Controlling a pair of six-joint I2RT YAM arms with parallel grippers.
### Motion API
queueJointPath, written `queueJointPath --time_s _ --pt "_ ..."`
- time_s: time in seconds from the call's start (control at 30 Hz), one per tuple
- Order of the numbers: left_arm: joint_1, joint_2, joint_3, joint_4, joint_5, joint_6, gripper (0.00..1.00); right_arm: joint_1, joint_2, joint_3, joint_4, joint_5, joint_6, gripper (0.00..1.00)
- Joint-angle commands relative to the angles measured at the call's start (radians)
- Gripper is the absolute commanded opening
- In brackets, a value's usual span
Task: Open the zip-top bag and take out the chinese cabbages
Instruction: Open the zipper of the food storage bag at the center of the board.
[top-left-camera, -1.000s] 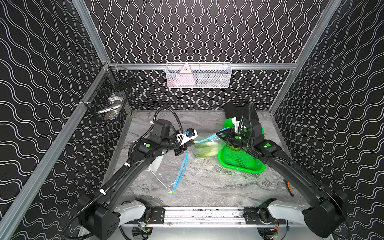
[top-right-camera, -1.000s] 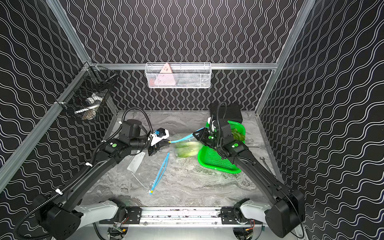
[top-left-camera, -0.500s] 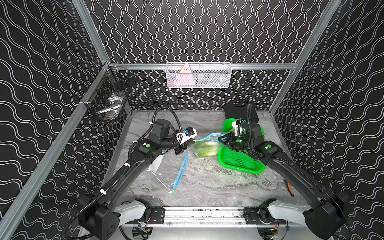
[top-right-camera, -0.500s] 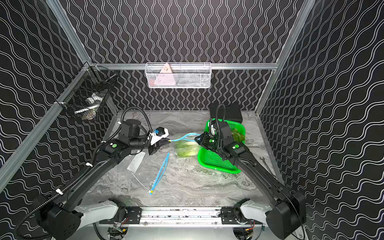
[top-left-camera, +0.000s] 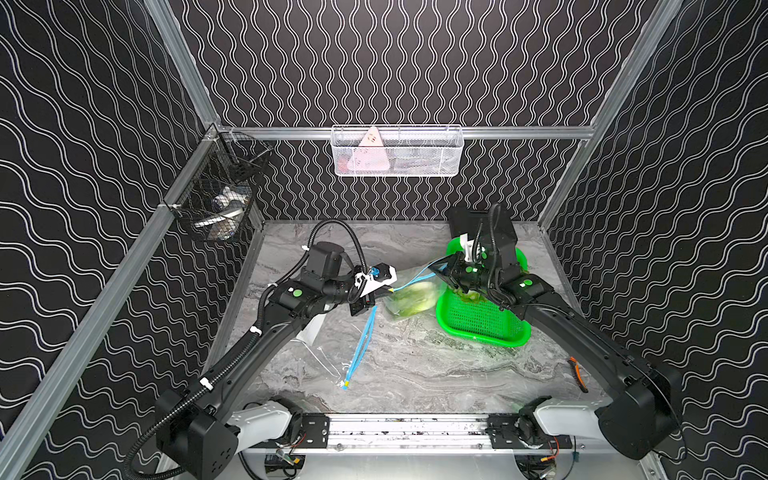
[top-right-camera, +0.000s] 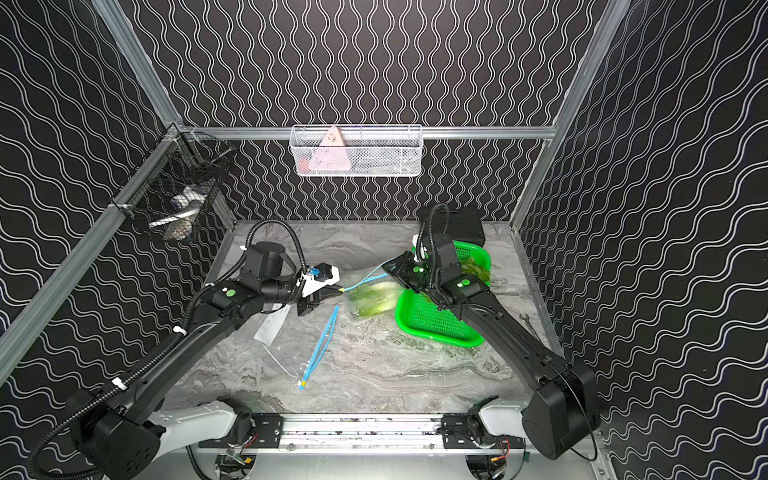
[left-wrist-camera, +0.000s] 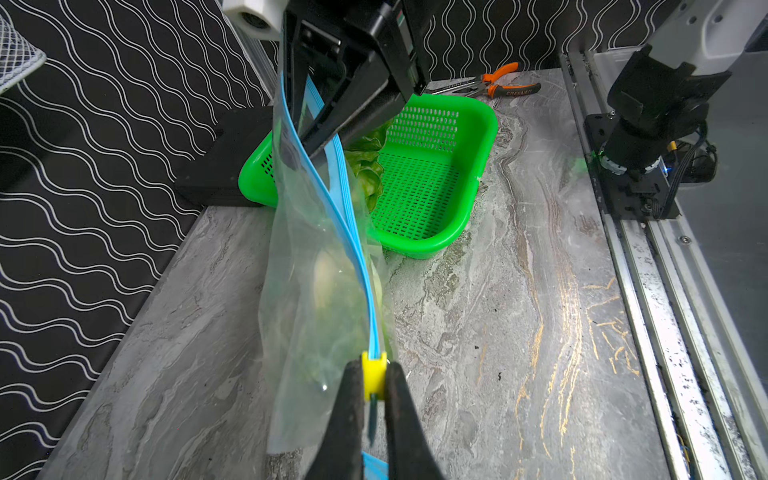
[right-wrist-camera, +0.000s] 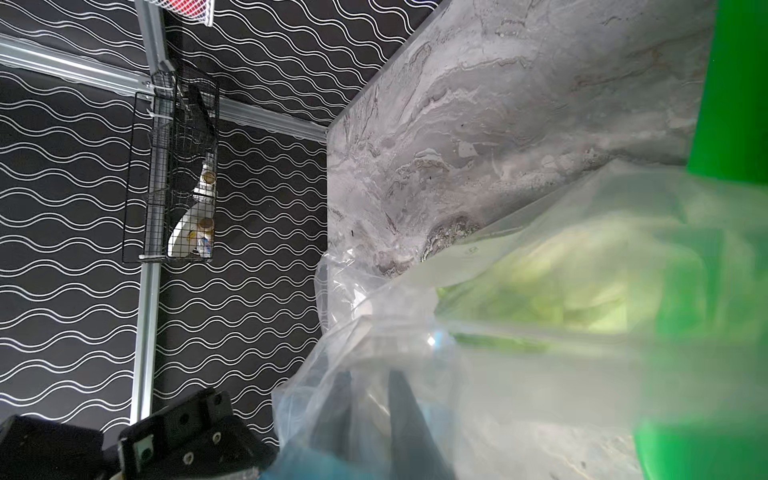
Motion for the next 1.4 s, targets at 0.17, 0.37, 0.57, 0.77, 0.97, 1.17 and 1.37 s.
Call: queueJointPath --time_s 0.17,0.37,0.57,0.77,0.97,1.17,1.37 --pt "0.000 0.032 0.052 -0.029 0.028 -0.094 0.94 -0.008 -0.015 -0.019 0.073 0.011 -0.095 0.00" --pt "-0.006 0.088 0.188 0.051 0.095 -0.489 0.99 -0.009 -0.038 -0.045 0.137 -0.018 -0.261 0.00" --pt "-0.140 0.164 0.313 0.046 -0.134 -0.594 0.99 -0.009 -0.045 -0.075 0.220 -0.062 -0.239 0.00" --pt "-0.281 0.284 0.415 -0.064 -0.430 -0.539 0.99 -0.010 -0.039 -0.093 0.267 -0.081 -0.186 0.00" --pt "-0.311 0.344 0.446 -0.065 -0.545 -0.562 0.82 -0.008 -0.045 -0.094 0.265 -0.086 -0.186 0.00" --pt "-0.310 0.350 0.444 -0.045 -0.621 -0.570 0.65 -0.010 -0.063 -0.099 0.235 -0.077 -0.215 0.00" --pt "-0.310 0.381 0.464 -0.062 -0.722 -0.573 0.54 -0.009 -0.067 -0.094 0.223 -0.083 -0.232 0.00"
